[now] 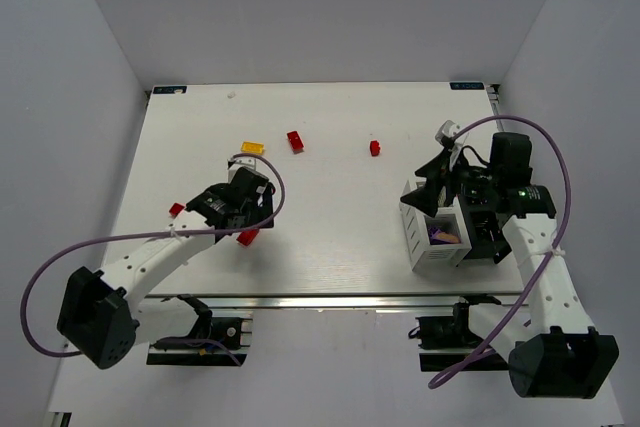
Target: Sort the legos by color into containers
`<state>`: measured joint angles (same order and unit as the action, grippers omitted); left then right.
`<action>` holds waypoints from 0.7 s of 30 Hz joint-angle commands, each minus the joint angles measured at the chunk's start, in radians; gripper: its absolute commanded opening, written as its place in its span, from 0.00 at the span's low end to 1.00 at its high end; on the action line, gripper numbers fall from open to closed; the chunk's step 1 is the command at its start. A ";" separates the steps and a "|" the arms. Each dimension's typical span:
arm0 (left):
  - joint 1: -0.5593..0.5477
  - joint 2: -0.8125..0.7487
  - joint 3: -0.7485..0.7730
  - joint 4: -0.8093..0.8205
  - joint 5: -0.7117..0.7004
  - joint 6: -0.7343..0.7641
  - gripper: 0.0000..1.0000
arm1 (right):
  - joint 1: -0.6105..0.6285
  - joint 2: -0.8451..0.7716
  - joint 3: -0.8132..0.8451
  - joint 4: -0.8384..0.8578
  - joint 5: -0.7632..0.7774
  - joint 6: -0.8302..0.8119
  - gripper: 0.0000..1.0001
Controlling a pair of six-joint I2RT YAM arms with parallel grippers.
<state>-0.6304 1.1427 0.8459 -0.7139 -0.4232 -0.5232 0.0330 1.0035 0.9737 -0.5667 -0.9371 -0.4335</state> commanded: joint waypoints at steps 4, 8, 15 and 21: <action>0.110 0.153 -0.027 0.053 0.124 0.061 0.98 | -0.005 -0.046 -0.065 0.131 -0.055 -0.007 0.89; 0.132 0.271 0.007 0.090 0.176 0.107 0.94 | -0.007 -0.077 -0.075 0.122 -0.052 -0.016 0.89; 0.153 0.358 0.038 0.100 0.241 0.138 0.77 | -0.013 -0.131 -0.098 0.137 -0.023 -0.016 0.89; 0.172 0.353 0.021 0.110 0.267 0.138 0.40 | -0.021 -0.140 -0.099 0.139 -0.022 -0.010 0.89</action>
<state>-0.4732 1.5185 0.8467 -0.6247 -0.1871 -0.3927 0.0196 0.8776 0.8848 -0.4671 -0.9524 -0.4377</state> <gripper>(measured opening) 0.444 0.889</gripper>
